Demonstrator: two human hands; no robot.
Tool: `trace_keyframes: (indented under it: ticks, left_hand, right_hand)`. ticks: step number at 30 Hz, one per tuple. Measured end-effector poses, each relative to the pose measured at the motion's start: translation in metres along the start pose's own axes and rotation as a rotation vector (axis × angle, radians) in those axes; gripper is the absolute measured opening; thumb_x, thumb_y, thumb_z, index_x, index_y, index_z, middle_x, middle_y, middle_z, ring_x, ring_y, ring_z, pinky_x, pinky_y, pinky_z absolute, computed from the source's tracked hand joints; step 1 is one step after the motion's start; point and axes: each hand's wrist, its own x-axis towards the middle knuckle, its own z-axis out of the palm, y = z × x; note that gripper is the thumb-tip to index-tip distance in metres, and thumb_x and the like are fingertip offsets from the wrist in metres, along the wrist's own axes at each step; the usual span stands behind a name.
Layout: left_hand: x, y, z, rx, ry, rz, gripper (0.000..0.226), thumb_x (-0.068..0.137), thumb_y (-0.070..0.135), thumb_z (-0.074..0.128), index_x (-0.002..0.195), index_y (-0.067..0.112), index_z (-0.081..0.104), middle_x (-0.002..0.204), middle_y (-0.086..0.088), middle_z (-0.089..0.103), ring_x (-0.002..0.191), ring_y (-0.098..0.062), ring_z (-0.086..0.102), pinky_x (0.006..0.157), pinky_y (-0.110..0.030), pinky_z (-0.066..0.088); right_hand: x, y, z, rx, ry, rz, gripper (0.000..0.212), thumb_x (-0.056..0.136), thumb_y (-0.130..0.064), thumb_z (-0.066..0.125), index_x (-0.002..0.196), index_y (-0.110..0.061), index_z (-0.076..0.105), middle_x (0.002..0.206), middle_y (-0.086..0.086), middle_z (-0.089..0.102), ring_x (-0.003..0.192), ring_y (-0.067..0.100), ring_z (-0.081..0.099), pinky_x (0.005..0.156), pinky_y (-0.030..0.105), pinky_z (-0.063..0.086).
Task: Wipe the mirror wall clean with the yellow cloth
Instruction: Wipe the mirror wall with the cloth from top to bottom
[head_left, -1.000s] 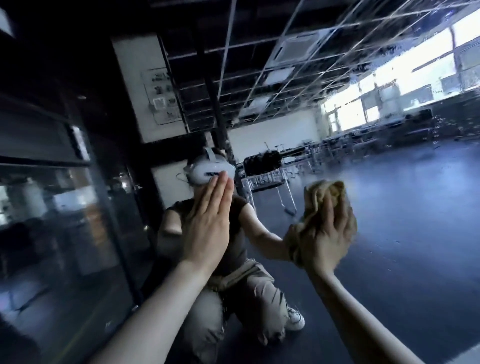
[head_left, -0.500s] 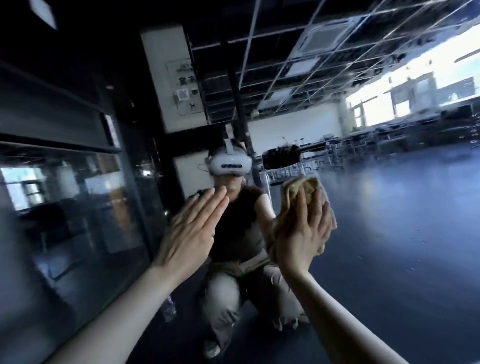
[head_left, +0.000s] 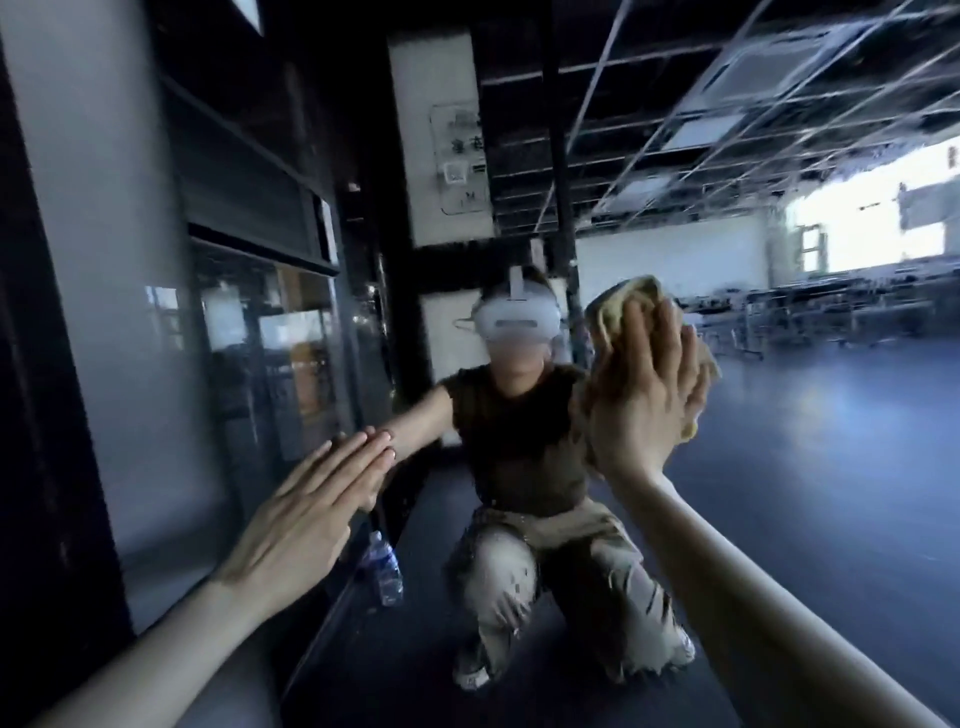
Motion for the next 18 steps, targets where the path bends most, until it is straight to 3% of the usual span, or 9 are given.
trace_keyframes:
  ticks: [1,3,6,9,13,15,18]
  left_hand:
    - [0.002,-0.002,0.0,-0.011,-0.002,-0.022,0.071,0.072,0.013,0.029,0.143,0.007,0.033,0.153,-0.008,0.026,0.142,-0.021,0.019,0.115,-0.038,0.012]
    - [0.007,0.0,0.002,-0.03,0.014,-0.053,0.07,0.073,0.013,0.028,0.142,0.006,0.036,0.152,-0.009,0.028,0.141,-0.022,0.021,0.115,-0.038,0.012]
    - [0.009,0.008,0.004,-0.066,0.056,-0.083,0.067,0.076,0.015,0.029,0.141,0.004,0.037,0.151,-0.009,0.029,0.141,-0.021,0.018,0.116,-0.036,0.009]
    - [-0.007,0.017,0.001,-0.144,0.09,-0.146,0.07,0.074,0.012,0.03,0.143,0.004,0.03,0.152,-0.008,0.027,0.141,-0.02,0.019,0.116,-0.034,0.01]
    - [-0.045,0.015,0.004,-0.258,0.052,-0.287,0.086,0.064,-0.002,0.057,0.144,0.004,0.027,0.151,-0.007,0.028,0.14,-0.018,0.018,0.116,-0.025,0.004]
    - [-0.063,0.006,0.008,-0.264,0.033,-0.344,0.084,0.063,-0.001,0.053,0.143,0.005,0.029,0.15,-0.007,0.032,0.137,-0.019,0.023,0.113,-0.025,0.009]
    - [-0.081,-0.006,0.012,-0.314,0.043,-0.434,0.08,0.065,-0.002,0.054,0.142,0.005,0.033,0.149,-0.006,0.033,0.134,-0.018,0.028,0.112,-0.025,0.015]
  right_hand:
    - [0.006,-0.011,0.003,0.021,0.008,0.091,0.068,0.077,-0.038,0.047,0.144,-0.03,0.037,0.156,-0.002,0.022,0.143,0.024,0.013,0.112,0.04,0.002]
    - [0.0,-0.025,0.014,-0.01,0.007,0.054,0.066,0.079,-0.035,0.046,0.144,-0.031,0.037,0.156,-0.002,0.022,0.144,0.024,0.013,0.111,0.038,0.0]
    - [-0.046,-0.029,0.034,-0.152,-0.05,-0.282,0.068,0.075,-0.032,0.052,0.142,-0.029,0.04,0.152,0.0,0.031,0.14,0.024,0.019,0.111,0.038,0.002]
    - [-0.105,-0.021,0.043,-0.233,-0.211,-0.651,0.067,0.079,-0.025,0.05,0.143,-0.03,0.034,0.152,-0.006,0.024,0.139,0.024,0.022,0.115,0.04,-0.001]
    - [-0.122,-0.014,0.043,-0.296,-0.368,-1.061,0.067,0.074,-0.017,0.036,0.14,-0.027,0.037,0.147,-0.005,0.039,0.134,0.024,0.029,0.114,0.042,-0.001]
    - [-0.104,-0.03,0.051,-0.295,-0.365,-1.137,0.064,0.075,-0.018,0.037,0.138,-0.027,0.044,0.143,-0.003,0.047,0.132,0.025,0.031,0.114,0.042,-0.002]
    - [-0.079,-0.074,0.066,-0.268,-0.331,-1.068,0.066,0.073,-0.02,0.038,0.139,-0.027,0.046,0.145,-0.001,0.045,0.133,0.025,0.029,0.112,0.043,0.003]
